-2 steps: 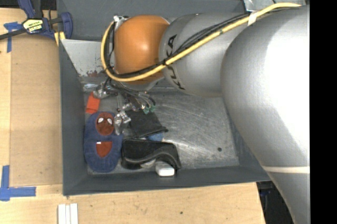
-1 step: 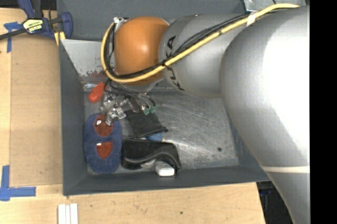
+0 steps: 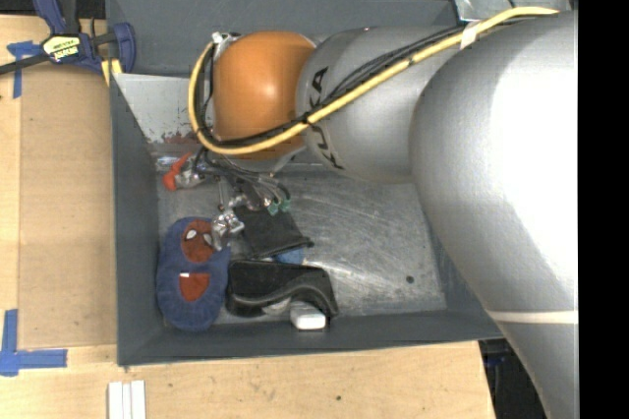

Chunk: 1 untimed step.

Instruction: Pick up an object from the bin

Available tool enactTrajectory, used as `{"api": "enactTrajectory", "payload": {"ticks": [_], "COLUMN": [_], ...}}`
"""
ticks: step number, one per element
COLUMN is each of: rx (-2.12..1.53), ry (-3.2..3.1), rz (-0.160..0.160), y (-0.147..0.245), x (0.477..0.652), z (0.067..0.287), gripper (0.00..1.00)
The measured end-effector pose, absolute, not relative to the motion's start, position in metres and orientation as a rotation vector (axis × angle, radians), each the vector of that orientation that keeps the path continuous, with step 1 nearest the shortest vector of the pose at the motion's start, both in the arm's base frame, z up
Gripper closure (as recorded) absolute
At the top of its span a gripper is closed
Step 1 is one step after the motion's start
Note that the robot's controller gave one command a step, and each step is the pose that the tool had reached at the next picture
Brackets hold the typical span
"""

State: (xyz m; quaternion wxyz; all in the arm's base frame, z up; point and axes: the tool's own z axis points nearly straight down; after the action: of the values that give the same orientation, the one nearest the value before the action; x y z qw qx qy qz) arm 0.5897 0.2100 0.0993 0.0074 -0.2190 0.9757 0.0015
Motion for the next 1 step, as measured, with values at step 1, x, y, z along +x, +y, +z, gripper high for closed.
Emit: {"api": "enactTrajectory", "payload": {"ticks": [1], "rx": [-0.735], "ry": [3.048], "rz": [-0.005], "y": [0.1234], "x": [0.572], "z": [0.1015], "gripper": [0.0]}}
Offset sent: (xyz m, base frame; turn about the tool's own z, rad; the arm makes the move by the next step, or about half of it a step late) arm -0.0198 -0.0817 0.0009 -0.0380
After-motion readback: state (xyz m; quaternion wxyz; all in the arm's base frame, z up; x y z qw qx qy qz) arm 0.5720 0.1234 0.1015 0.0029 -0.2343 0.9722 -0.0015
